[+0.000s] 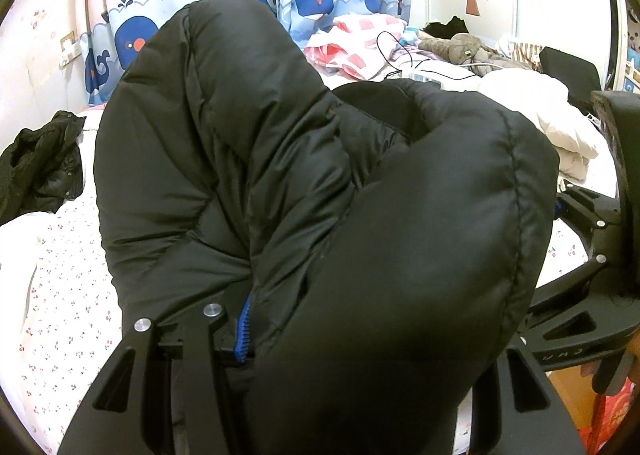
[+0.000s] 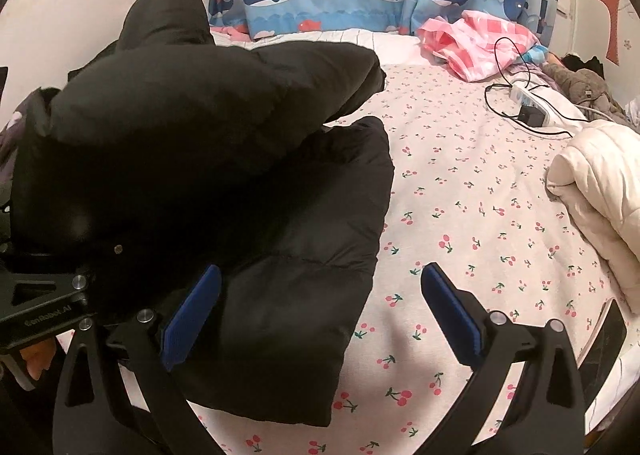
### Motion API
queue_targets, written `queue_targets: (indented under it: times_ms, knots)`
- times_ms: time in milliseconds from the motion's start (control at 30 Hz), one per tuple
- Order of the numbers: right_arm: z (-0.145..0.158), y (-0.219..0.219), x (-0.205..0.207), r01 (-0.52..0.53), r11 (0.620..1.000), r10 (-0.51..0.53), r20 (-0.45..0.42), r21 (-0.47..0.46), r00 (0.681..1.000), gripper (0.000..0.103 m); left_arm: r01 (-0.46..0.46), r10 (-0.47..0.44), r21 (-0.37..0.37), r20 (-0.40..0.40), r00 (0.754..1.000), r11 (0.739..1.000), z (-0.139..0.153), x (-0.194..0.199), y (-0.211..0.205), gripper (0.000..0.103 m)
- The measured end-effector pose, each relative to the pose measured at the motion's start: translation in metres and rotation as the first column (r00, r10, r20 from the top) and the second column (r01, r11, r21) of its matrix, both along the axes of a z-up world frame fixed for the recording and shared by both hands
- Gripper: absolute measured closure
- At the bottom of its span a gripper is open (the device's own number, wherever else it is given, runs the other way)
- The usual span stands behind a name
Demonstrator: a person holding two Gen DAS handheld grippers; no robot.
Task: Fold large clothes
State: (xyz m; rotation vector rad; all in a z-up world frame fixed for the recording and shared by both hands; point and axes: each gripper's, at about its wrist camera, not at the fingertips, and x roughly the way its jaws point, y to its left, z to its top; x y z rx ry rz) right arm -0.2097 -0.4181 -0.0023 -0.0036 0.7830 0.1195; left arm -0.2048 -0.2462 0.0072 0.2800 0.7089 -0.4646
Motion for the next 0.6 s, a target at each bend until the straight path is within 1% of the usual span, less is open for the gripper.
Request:
queue_targets:
  times_ms: [100,167,200,233,267,300,333,367,400,467,567,600]
  knots:
    - [-0.001,-0.003,-0.001,0.006,1.0,-0.006,-0.001,-0.001,1.0,0.006,0.001,-0.001,0.008,0.003,1.0,1.0,-0.001,-0.001,-0.002,0.053]
    - [0.0,-0.009,-0.002,0.03,0.999,-0.03,0.005,-0.012,1.0,0.006,0.005,-0.005,0.028,0.007,1.0,1.0,-0.003,-0.002,-0.006,0.052]
    - [0.002,-0.015,-0.003,0.057,0.998,-0.056,0.013,-0.011,0.998,0.006,0.008,-0.008,0.041,0.01,1.0,0.999,-0.004,-0.003,-0.008,0.048]
    - [0.006,-0.023,-0.003,0.086,0.996,-0.086,0.023,0.001,0.996,0.006,0.015,-0.016,0.075,0.019,1.0,0.997,-0.006,-0.006,-0.015,0.042]
    - [0.012,-0.035,-0.004,0.122,0.992,-0.123,0.041,0.03,0.992,0.006,0.021,-0.023,0.1,0.028,0.999,0.995,-0.009,-0.008,-0.02,0.038]
    - [0.018,-0.045,-0.005,0.15,0.987,-0.153,0.059,0.056,0.986,0.006,0.031,-0.038,0.148,0.047,0.998,0.989,-0.013,-0.011,-0.03,0.031]
    - [0.029,-0.056,-0.005,0.174,0.98,-0.182,0.085,0.092,0.98,0.006,0.039,-0.05,0.179,0.057,0.997,0.983,-0.017,-0.012,-0.037,0.023]
    - [0.037,-0.061,-0.004,0.175,0.978,-0.186,0.097,0.113,0.978,0.006,0.044,-0.062,0.224,0.076,0.995,0.974,-0.023,-0.015,-0.046,0.021]
    - [0.046,-0.063,-0.002,0.167,0.978,-0.181,0.109,0.125,0.977,0.006,0.046,-0.076,0.276,0.097,0.992,0.96,-0.03,-0.018,-0.056,0.018]
    - [0.073,-0.056,0.008,0.116,0.987,-0.132,0.139,0.115,0.982,0.006,0.048,-0.1,0.349,0.13,0.986,0.936,-0.04,-0.025,-0.069,0.016]
    - [0.104,-0.019,0.03,-0.011,0.999,0.003,0.147,0.051,0.989,0.006,0.048,-0.136,0.438,0.172,0.976,0.898,-0.053,-0.035,-0.084,0.014]
    - [0.111,0.002,0.04,-0.074,0.997,0.071,0.135,0.012,0.988,0.006,0.048,-0.144,0.453,0.179,0.973,0.89,-0.055,-0.036,-0.087,0.013]
